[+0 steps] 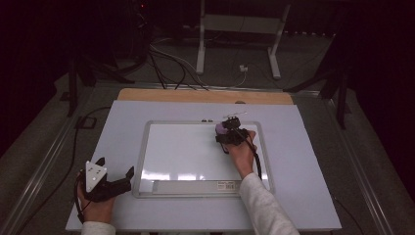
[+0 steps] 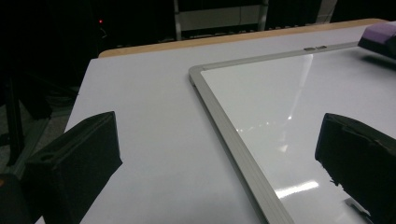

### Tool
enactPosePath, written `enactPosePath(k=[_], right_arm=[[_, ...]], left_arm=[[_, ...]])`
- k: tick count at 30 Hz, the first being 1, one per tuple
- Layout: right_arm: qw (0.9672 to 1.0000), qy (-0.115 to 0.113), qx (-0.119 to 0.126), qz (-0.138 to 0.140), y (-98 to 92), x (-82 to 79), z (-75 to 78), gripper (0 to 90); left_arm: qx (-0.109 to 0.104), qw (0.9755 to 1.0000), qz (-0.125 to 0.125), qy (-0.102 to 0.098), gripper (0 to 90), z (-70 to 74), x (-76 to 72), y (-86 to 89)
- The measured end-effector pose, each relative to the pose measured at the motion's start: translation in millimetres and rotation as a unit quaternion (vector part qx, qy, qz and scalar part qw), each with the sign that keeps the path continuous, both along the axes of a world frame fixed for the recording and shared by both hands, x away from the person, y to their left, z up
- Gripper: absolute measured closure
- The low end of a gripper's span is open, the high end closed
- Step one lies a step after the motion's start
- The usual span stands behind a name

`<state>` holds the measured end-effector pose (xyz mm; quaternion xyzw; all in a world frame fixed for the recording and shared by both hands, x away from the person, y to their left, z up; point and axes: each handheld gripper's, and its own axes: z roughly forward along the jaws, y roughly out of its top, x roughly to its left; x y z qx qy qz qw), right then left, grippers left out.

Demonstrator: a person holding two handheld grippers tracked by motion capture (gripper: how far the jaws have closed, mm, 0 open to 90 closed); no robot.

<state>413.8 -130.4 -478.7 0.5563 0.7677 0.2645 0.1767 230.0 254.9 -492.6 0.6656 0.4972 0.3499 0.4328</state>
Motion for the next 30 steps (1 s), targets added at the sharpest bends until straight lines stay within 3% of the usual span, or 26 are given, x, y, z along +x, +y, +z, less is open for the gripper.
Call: enactPosePath(k=[5,9,15,30], right_arm=[[0.9996,-0.012,0.019,0.016,-6.3,-14.6,12.6,40.8],[0.9994,-0.016,0.018,0.026,-12.1,-25.0,17.8,40.8],[0.9991,-0.015,0.018,0.035,-17.3,-34.6,19.2,40.8],[0.9995,-0.010,0.018,0.026,-39.6,-55.5,12.9,40.8]], left_arm=[[0.000,1.0000,-0.001,0.001,0.8,-0.7,0.5,0.1],[-0.001,1.0000,-0.001,0.002,0.8,-1.0,0.6,0.4],[0.001,1.0000,-0.001,0.001,0.8,-0.4,0.3,-0.5],[0.002,1.0000,0.000,0.002,0.8,-1.0,0.7,0.2]])
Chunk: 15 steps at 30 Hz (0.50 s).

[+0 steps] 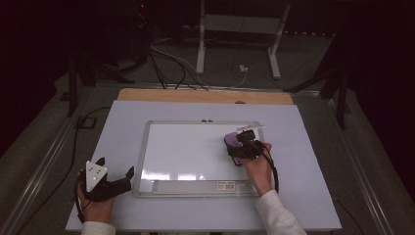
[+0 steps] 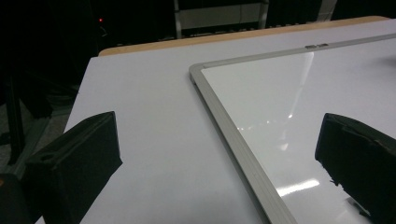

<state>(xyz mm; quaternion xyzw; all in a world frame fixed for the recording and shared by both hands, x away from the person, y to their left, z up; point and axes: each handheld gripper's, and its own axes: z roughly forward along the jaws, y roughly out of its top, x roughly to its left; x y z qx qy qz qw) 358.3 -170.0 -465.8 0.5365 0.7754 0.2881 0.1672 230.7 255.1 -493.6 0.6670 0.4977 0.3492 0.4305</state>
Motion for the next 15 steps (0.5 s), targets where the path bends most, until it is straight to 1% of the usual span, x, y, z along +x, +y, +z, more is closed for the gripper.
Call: enactPosePath(k=[4,10,15], right_arm=[[1.0000,0.003,-0.001,-0.001,-3.7,-3.3,-0.2,40.8],[1.0000,0.008,-0.002,-0.003,-13.8,-12.9,-1.6,40.8],[0.9999,0.015,-0.004,-0.005,-22.3,-19.2,-5.7,40.8]], left_arm=[[0.001,1.0000,0.000,0.000,0.8,0.2,-0.4,-0.4],[0.001,1.0000,0.000,0.001,0.8,0.2,0.1,-1.2],[0.002,1.0000,-0.001,0.000,0.8,0.6,0.3,-2.1]])
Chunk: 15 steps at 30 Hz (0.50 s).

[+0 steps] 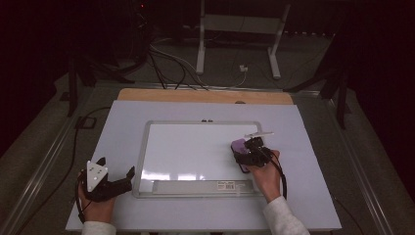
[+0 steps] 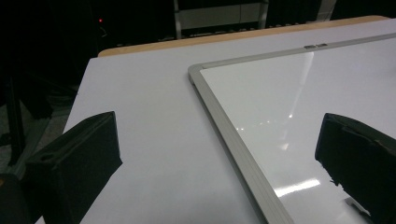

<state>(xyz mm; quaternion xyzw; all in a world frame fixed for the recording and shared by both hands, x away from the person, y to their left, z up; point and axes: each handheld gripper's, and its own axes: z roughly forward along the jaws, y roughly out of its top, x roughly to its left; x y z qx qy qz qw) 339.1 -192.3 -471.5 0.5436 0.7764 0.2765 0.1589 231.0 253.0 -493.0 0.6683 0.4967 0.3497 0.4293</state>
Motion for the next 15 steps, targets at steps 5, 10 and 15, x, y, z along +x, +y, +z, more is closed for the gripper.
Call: enactPosePath(k=[5,10,15], right_arm=[[0.9999,0.005,0.002,-0.009,-9.4,-2.0,-6.6,40.7],[0.9997,0.006,-0.010,-0.022,-13.2,1.4,-18.1,40.8],[0.9996,0.008,-0.014,-0.025,-14.3,4.1,-24.9,40.7]], left_arm=[[-0.001,1.0000,0.001,0.001,0.8,-0.2,0.0,0.1],[0.001,1.0000,0.000,0.002,0.9,-0.2,0.1,0.1],[0.000,1.0000,0.000,0.002,0.8,-0.4,0.2,0.4]])
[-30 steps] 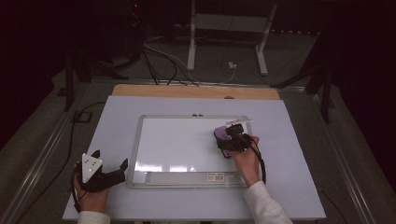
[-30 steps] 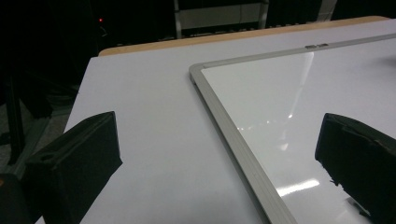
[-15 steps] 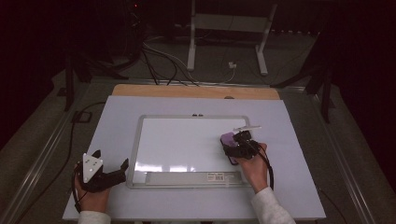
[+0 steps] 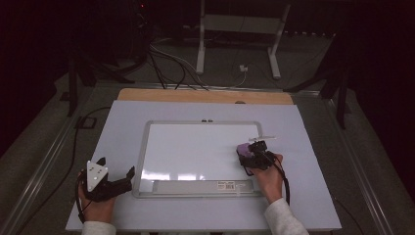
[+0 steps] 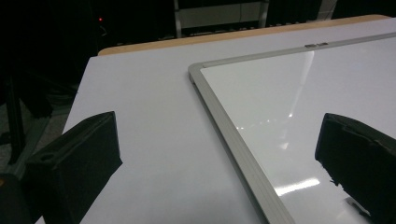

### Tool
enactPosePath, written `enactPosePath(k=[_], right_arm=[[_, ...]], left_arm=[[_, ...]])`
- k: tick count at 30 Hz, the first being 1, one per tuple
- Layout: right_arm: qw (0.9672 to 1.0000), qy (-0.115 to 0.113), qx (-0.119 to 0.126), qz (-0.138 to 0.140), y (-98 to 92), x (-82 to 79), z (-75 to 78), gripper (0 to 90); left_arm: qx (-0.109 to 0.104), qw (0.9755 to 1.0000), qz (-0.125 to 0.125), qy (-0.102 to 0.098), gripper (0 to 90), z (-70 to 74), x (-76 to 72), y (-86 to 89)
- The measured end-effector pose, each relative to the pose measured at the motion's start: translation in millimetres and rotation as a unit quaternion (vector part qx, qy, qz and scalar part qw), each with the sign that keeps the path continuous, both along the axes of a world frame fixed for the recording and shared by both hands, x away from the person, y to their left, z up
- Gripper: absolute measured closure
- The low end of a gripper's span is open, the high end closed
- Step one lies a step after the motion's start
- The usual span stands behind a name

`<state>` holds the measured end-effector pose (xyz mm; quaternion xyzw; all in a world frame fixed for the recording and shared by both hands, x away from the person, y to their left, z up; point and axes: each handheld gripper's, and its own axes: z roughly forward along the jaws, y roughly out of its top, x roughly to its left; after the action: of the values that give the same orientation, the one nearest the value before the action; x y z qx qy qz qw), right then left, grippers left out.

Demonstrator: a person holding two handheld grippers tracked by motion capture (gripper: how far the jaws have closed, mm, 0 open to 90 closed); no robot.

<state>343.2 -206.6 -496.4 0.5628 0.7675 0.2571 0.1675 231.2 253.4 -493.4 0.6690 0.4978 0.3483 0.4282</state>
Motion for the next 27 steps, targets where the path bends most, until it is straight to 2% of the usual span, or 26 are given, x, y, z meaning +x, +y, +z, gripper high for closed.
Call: enactPosePath(k=[3,6,9,10,11,13,14,16,19,22,27], right_arm=[[1.0000,-0.003,0.000,0.004,-0.7,0.7,-0.3,40.4],[0.9999,-0.008,0.007,0.011,-2.1,-0.5,1.4,35.9],[0.9987,-0.046,0.000,0.021,-1.2,-9.2,9.6,31.7],[0.9967,-0.069,-0.013,0.041,1.8,-17.5,15.3,31.7],[0.9967,-0.069,-0.013,0.041,1.8,-17.5,15.3,31.7],[0.9929,-0.087,-0.039,0.071,6.8,-29.5,17.4,33.7],[0.9929,-0.087,-0.039,0.071,6.8,-29.5,17.4,33.7],[0.9907,-0.080,-0.067,0.088,9.7,-34.9,10.2,34.3],[0.9899,-0.087,-0.070,0.088,8.4,-36.1,7.4,37.1],[0.9913,-0.078,-0.061,0.087,5.9,-33.5,9.3,37.4],[0.9921,-0.072,-0.065,0.079,0.5,-28.2,10.2,31.5]], left_arm=[[-0.001,1.0000,0.000,-0.001,0.8,0.3,-0.2,-0.1],[-0.001,1.0000,0.001,-0.001,0.8,0.4,-0.4,-0.1],[0.000,1.0000,0.000,0.000,0.8,0.0,0.1,-0.1],[0.001,1.0000,0.000,0.000,0.8,0.0,0.1,-0.2],[0.001,1.0000,0.000,0.000,0.8,0.1,0.0,-0.4],[0.000,1.0000,0.000,-0.001,0.8,0.3,-0.2,-0.7],[0.000,1.0000,0.000,-0.001,0.8,0.2,-0.1,-0.7],[0.002,1.0000,0.000,0.000,0.8,0.1,-0.1,-0.8],[0.002,1.0000,0.000,-0.001,0.8,0.5,-0.4,-1.2],[0.001,1.0000,0.001,0.000,0.8,0.2,-0.1,-1.1],[0.001,1.0000,0.001,-0.001,0.8,0.3,-0.3,-0.9]])
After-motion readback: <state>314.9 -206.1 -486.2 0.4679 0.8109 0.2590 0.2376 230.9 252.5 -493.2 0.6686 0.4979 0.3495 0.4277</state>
